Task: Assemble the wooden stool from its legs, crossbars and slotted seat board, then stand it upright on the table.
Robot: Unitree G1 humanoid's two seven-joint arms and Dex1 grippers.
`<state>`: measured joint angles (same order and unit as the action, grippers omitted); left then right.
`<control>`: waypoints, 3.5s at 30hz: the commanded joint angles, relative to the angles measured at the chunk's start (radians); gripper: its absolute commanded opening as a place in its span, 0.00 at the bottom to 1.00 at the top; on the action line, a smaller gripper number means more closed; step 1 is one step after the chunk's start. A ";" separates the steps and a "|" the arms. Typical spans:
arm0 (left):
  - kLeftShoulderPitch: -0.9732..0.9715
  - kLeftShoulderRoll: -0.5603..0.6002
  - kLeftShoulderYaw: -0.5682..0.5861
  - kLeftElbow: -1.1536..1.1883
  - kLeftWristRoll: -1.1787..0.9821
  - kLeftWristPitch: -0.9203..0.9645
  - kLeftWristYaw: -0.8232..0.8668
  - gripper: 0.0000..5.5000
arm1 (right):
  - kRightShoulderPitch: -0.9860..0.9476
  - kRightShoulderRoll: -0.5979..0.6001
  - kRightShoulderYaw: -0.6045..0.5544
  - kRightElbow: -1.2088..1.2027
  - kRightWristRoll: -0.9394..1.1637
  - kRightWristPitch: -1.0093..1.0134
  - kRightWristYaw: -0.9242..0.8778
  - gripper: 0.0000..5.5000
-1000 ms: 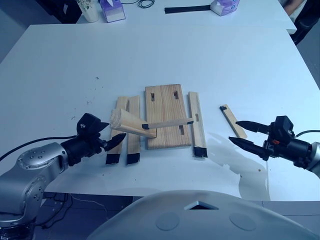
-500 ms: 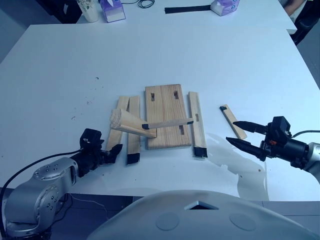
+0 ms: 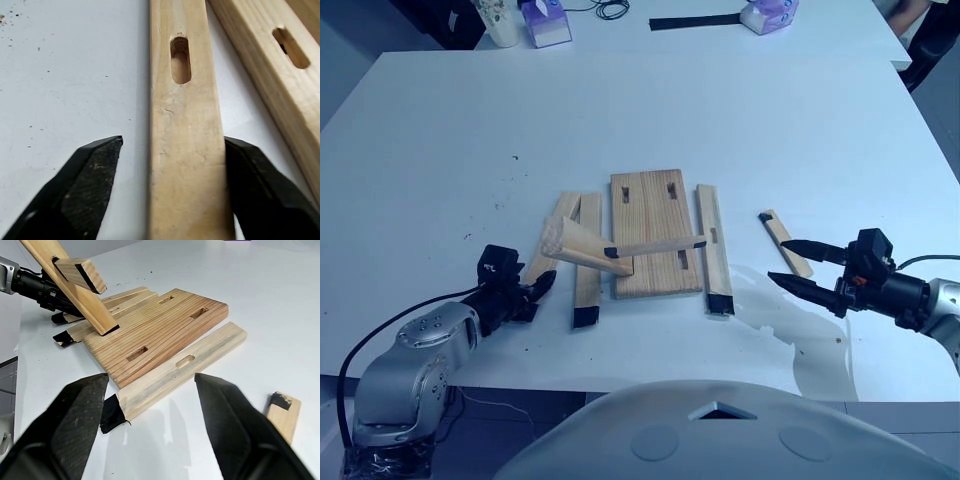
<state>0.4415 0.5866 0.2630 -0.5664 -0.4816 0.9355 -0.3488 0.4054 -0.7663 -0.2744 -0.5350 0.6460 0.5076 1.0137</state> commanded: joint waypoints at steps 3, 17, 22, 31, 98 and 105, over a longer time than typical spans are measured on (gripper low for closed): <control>0.016 -0.013 -0.005 0.126 0.008 0.010 -0.027 0.43 | -0.024 -0.013 0.003 0.014 -0.013 -0.009 -0.006 0.58; -0.537 -0.018 0.179 0.312 -0.101 -0.181 -0.045 0.36 | -0.196 -0.024 -0.049 0.131 0.029 -0.001 -0.020 0.58; -0.764 -0.010 0.164 0.295 -0.169 -0.238 -0.097 0.36 | -0.394 -0.012 -0.062 0.173 0.139 0.063 -0.055 0.58; -0.997 0.057 0.095 0.150 -0.524 -0.119 -0.336 0.36 | -0.803 0.015 0.035 0.202 0.333 0.198 -0.064 0.58; -0.926 0.168 -0.170 0.108 -0.467 -0.146 -0.532 0.50 | -1.068 0.115 0.201 0.160 0.436 0.343 -0.013 0.37; -0.931 0.184 -0.151 0.191 -0.412 -0.190 -0.570 0.65 | -1.043 0.065 0.219 0.199 0.245 0.206 0.032 0.37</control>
<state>-0.4945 0.7349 0.0894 -0.4095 -0.9348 0.7682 -0.8974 -0.6535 -0.6725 -0.0722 -0.3463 0.9569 0.7755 0.9977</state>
